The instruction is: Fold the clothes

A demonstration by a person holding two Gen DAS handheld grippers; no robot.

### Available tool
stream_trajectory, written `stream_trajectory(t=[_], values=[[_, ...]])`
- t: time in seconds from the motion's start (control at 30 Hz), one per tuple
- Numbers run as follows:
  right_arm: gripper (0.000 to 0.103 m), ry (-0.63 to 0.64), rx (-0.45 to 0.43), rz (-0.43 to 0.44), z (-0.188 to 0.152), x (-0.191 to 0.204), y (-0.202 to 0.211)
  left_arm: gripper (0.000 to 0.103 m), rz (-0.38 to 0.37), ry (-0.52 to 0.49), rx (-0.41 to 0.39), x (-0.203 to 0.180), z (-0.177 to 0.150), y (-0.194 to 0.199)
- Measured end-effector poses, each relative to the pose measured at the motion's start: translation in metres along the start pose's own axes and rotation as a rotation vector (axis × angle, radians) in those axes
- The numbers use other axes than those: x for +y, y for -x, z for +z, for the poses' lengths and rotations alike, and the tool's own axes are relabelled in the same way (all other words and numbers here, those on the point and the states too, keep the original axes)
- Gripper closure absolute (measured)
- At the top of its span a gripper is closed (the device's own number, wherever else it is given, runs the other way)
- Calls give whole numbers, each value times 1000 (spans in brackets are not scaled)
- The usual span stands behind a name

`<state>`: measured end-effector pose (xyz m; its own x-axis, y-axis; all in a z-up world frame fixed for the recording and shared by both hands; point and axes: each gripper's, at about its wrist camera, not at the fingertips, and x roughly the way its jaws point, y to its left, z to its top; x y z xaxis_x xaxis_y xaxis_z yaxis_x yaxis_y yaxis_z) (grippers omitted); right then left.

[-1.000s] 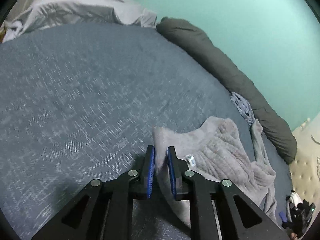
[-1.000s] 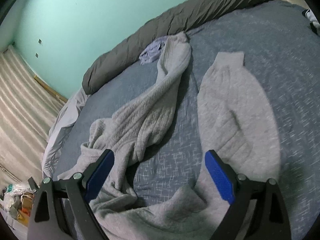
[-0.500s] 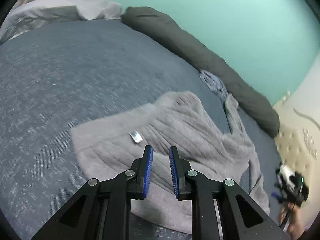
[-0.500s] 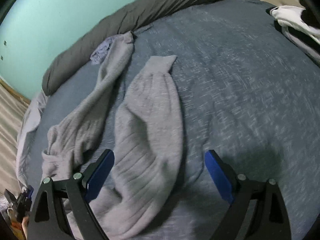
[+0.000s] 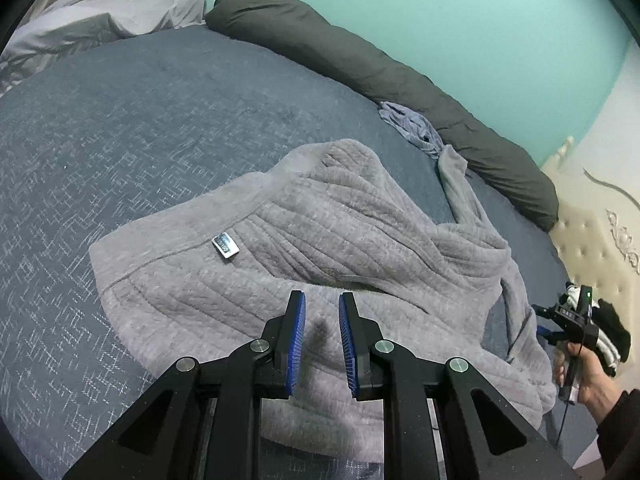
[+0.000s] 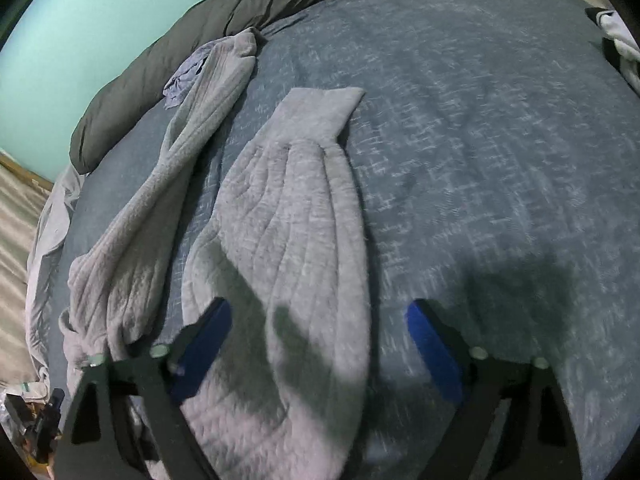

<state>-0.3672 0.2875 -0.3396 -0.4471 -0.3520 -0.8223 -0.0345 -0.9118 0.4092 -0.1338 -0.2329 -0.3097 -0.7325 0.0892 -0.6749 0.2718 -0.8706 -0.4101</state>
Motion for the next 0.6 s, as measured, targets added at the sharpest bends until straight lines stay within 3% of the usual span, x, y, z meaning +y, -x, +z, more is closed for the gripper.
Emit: stream_trajectory(t=[0.07,0.1,0.17,0.27,0.37,0.6], values=[[37,13,9,5,1,3,-5,84,3,-13,3,-2,-1,-2],[40,28,14,-1,0,6,-8,84,3,-18,6,-3,-1,-3],[66,56,20,-17,-1,11,-11,84,4,-20,11,-4,-2,-5],[90,74,1,-20,-4,12,-4,79,8,-24,16,-6,-2,-6],[93,99,-50,6,-6,17,20,68,2,-31,13,-11,-2,-5],[94,133,-183,18,-9,16,116,68,-13,-58,15,-30,-6,-3]])
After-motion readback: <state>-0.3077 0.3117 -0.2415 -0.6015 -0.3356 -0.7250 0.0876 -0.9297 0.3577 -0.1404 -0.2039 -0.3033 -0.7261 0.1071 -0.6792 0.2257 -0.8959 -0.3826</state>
